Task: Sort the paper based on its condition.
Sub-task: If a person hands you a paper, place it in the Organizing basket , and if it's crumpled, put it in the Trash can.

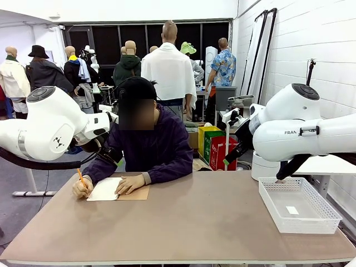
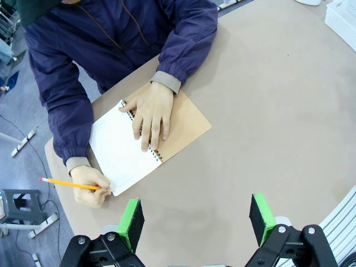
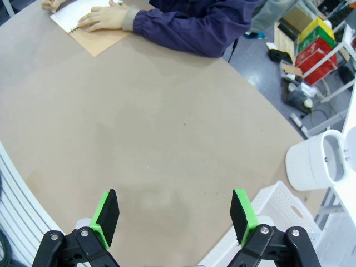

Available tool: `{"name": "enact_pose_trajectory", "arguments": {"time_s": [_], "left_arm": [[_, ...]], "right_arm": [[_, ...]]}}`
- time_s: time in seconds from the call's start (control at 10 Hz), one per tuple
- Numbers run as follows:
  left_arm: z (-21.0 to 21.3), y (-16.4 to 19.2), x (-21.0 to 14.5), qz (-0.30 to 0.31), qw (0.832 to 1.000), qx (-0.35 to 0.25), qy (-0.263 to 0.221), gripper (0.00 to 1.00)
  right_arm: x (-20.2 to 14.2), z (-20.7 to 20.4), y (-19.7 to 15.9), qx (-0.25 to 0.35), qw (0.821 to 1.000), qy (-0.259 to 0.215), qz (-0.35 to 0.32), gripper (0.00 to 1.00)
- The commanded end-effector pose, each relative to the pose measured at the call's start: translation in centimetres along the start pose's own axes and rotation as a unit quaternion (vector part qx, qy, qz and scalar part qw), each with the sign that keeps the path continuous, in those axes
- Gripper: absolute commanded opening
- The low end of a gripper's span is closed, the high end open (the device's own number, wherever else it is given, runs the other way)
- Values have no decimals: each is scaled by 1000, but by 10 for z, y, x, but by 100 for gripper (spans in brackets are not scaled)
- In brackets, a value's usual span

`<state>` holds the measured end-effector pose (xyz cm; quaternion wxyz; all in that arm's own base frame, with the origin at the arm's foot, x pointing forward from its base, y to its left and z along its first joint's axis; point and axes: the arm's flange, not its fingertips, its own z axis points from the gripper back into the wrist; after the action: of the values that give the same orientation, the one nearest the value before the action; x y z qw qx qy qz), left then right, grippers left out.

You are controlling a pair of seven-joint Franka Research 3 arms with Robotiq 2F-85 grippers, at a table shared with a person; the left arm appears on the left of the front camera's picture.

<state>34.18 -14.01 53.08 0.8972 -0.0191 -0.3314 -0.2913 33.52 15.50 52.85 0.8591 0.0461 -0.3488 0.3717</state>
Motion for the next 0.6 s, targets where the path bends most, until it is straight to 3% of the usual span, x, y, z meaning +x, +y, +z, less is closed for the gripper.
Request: {"name": "enact_pose_trajectory", "arguments": {"time_s": [0.0, 0.5], "left_arm": [[-1, 1, 0, 0, 1000, 1, 2, 100], [-1, 1, 0, 0, 1000, 1, 2, 100]], "right_arm": [[0, -1, -1, 1, 1000, 0, -1, 100], [0, -1, -1, 1, 1000, 0, -1, 100]]}}
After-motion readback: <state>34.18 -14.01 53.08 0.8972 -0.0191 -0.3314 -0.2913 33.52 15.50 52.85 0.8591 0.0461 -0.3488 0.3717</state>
